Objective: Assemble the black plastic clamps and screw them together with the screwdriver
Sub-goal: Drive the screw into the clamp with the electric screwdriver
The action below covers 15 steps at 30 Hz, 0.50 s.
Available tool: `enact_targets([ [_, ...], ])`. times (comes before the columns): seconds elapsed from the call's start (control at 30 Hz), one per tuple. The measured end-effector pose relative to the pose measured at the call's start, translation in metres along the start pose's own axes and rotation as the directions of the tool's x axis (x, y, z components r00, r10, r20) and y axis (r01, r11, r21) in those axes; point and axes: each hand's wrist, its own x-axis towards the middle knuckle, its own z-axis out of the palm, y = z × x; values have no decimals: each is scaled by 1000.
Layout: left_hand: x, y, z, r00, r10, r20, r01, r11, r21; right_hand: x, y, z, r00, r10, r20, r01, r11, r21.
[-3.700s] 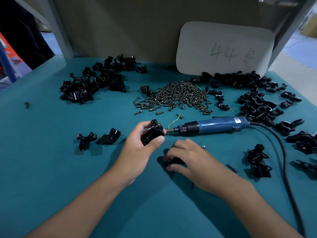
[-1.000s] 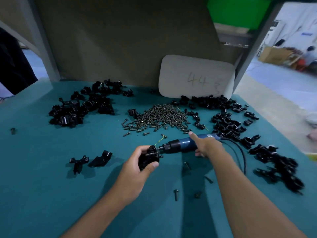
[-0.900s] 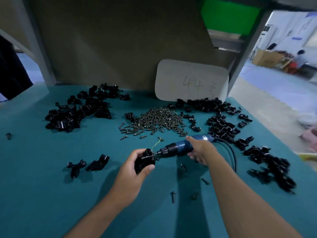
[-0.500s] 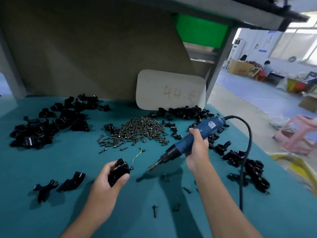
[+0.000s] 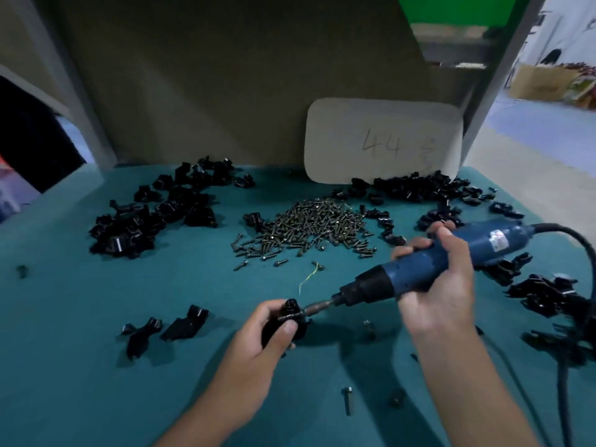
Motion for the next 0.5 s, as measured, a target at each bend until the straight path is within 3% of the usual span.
enact_targets([
  [0.2, 2, -7, -2, 999, 42, -11, -42, 999, 4, -2, -4, -1, 994, -102, -32, 102, 995, 4],
  [0.5, 0, -6, -1, 998, 31, 58, -25, 995, -100, -11, 0, -1, 996, -89, 7, 89, 996, 2],
])
